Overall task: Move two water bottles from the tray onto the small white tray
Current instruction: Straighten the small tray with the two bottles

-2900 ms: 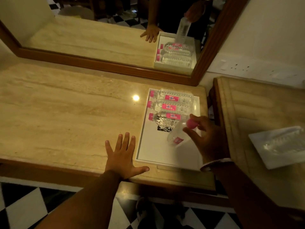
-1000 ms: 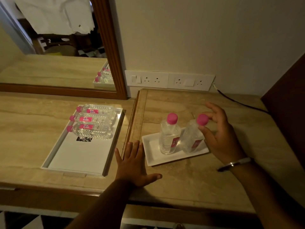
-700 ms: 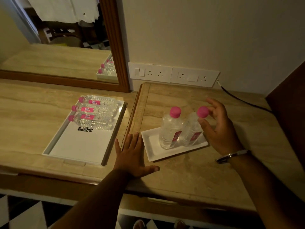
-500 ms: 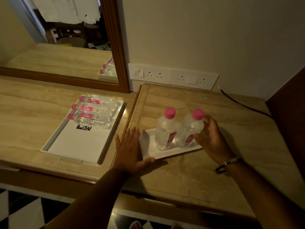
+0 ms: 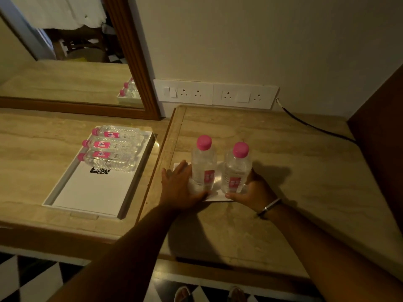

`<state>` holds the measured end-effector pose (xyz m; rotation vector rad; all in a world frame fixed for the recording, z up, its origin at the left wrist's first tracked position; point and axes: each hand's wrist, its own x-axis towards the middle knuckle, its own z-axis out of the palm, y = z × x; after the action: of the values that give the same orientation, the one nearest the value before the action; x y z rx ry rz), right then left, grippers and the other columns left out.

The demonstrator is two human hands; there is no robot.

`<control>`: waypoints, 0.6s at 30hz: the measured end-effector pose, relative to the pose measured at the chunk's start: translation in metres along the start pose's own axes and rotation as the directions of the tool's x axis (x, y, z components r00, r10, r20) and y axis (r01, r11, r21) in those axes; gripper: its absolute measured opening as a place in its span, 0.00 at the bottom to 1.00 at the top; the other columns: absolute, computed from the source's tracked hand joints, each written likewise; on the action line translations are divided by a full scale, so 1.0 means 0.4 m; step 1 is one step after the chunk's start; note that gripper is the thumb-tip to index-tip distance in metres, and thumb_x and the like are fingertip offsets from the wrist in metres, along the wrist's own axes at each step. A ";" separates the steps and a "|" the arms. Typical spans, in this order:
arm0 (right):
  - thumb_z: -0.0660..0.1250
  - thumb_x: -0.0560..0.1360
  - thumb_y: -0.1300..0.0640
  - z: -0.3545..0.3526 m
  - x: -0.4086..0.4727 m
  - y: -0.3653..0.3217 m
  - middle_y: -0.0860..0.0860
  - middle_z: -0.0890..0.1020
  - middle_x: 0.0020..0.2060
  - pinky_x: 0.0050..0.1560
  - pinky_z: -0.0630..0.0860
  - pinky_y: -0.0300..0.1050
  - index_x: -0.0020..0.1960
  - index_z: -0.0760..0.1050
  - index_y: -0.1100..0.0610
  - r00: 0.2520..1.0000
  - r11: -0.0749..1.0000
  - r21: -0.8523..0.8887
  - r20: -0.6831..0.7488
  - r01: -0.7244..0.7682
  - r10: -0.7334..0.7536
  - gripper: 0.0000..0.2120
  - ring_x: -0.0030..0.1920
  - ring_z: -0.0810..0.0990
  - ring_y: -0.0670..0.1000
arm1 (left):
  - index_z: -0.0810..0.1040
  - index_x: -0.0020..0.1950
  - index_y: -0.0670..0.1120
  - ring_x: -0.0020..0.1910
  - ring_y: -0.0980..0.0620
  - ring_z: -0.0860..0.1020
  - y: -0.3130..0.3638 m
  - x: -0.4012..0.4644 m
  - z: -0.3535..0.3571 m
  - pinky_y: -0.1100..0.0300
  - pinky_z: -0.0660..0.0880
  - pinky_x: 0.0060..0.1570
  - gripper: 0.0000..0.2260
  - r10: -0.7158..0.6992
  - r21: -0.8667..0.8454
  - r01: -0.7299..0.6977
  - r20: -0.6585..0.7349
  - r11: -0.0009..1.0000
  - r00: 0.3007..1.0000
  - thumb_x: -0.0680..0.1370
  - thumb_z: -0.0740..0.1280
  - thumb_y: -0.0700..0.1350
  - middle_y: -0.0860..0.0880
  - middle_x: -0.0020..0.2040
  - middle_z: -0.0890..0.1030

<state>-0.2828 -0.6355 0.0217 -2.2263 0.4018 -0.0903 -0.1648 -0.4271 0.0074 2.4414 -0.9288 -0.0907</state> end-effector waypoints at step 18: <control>0.81 0.60 0.51 -0.032 -0.022 -0.009 0.55 0.80 0.56 0.52 0.73 0.44 0.67 0.65 0.57 0.988 0.994 -0.016 -0.114 -0.105 0.103 0.42 0.54 0.78 0.54 | 0.62 0.74 0.57 0.72 0.39 0.67 -0.069 0.048 -0.066 0.36 0.36 0.73 0.43 0.203 0.013 -0.207 0.148 0.978 0.968 0.65 0.62 0.79 0.43 0.71 0.74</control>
<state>-0.2926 -0.6401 0.0331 -2.2238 0.5829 -0.1580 -0.1273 -0.4099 0.0188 2.3732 -1.2495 -0.1858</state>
